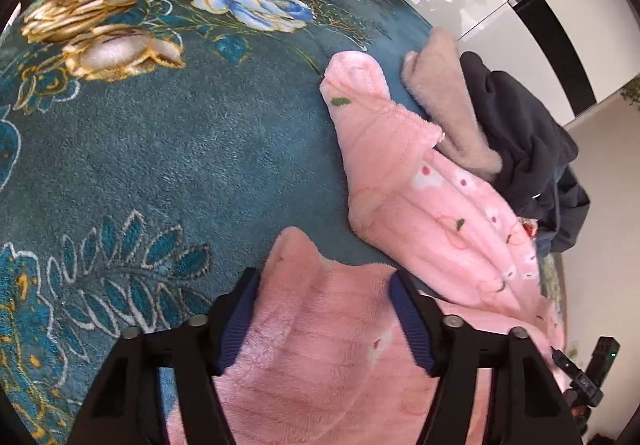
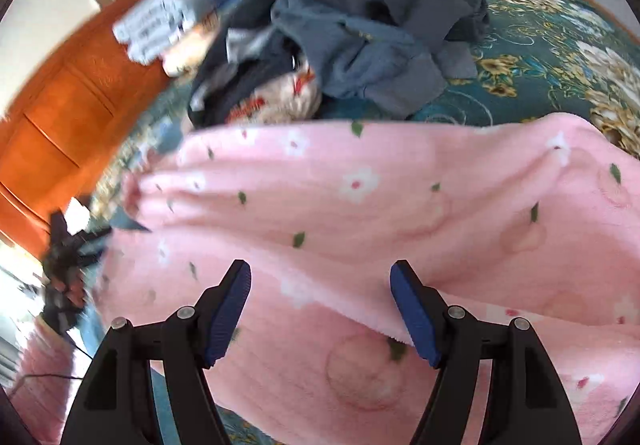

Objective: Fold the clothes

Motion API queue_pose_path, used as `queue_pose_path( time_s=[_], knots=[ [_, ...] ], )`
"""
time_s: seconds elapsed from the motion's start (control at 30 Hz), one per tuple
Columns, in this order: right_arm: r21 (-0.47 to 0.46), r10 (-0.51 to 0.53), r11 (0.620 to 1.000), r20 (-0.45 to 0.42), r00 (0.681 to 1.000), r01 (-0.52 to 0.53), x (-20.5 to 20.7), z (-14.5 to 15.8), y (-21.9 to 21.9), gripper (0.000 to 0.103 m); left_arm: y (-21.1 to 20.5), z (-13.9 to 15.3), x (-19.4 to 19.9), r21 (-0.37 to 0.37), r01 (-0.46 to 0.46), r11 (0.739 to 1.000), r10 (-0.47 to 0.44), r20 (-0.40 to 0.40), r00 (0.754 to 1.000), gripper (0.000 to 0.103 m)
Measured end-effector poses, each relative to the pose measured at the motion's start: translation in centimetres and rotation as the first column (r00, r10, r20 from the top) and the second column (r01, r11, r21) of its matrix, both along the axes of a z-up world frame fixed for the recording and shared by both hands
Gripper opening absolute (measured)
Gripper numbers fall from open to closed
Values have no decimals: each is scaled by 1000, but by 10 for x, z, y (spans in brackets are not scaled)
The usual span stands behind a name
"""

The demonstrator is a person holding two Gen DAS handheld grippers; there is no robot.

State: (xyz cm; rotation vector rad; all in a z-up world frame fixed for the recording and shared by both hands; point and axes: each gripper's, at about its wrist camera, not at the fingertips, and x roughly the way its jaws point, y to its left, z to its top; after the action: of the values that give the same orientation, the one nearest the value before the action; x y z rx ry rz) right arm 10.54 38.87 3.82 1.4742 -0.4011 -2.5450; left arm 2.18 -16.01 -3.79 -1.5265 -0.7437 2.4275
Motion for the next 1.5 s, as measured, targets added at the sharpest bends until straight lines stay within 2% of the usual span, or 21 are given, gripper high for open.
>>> queue_pose_path(
  time_s=[0.1,0.13,0.17,0.23,0.3,0.4,0.47,0.53,0.6,0.63,0.7,0.8,0.87,0.97,1.03,1.13,1.27,1.3,1.37,1.43,1.5],
  knots=[
    [90,17,996,35,999,-20,-3,-9,-15,72,3,1,3,-27,9,1000,-9,-1,1000,25],
    [114,19,993,45,999,-24,-3,-11,-19,60,4,2,4,-35,12,999,-12,-1,1000,23],
    [140,18,990,55,998,-26,-4,-13,-23,37,5,2,4,-42,16,999,-16,-2,1000,19],
    [189,-14,982,74,997,0,-4,-15,-24,10,8,8,6,-61,16,998,-17,-26,1000,15],
    [154,-26,988,55,998,18,-2,-7,-20,6,8,20,6,-67,-3,998,-2,-62,998,13],
    [107,-48,993,-27,998,50,4,22,-14,5,2,63,9,9,-28,1000,29,-216,976,13],
    [99,-63,992,-134,989,77,12,58,-11,5,-2,105,16,35,-17,999,28,-363,931,13],
    [76,-63,993,-265,962,86,28,98,-10,5,-5,141,29,32,-1,999,16,-483,875,13],
    [97,-33,993,-342,939,70,44,119,-18,5,-13,155,41,17,6,1000,4,-539,843,15],
    [117,-15,991,-364,931,61,52,126,-23,5,-17,153,46,13,8,1000,1,-545,839,16],
    [152,30,988,-369,929,28,65,126,-36,5,-28,127,56,10,-10,1000,14,-490,872,18],
    [169,92,985,-288,953,-44,84,88,-55,5,-49,77,74,45,-74,996,86,-362,928,14],
    [167,113,983,-217,970,-77,97,60,-64,5,-68,47,88,116,-121,986,150,-285,947,13],
    [126,117,987,-130,985,-100,112,25,-70,5,-86,19,116,221,-186,957,235,-223,946,14],
    [115,110,989,-107,988,-98,120,12,-71,5,-94,5,134,274,-221,936,278,-188,942,16],
    [97,86,992,-87,992,-78,126,5,-70,6,-94,-1,143,300,-241,923,293,-144,945,34],
    [93,71,994,-90,993,-63,131,9,-69,8,-78,3,146,380,-194,905,259,-129,957,43],
    [88,70,994,-100,993,-61,134,12,-68,10,-74,7,143,398,-181,899,251,-130,959,48],
    [62,60,997,-129,990,-52,139,21,-64,32,-64,11,131,404,-178,897,240,-108,965,60],
    [23,38,999,-160,986,-35,147,30,-56,45,-56,13,117,393,-189,900,238,-81,968,63],
    [-17,1,1000,-185,983,-4,157,39,-43,46,-51,10,104,365,-222,904,257,-49,965,63]
  ],
)
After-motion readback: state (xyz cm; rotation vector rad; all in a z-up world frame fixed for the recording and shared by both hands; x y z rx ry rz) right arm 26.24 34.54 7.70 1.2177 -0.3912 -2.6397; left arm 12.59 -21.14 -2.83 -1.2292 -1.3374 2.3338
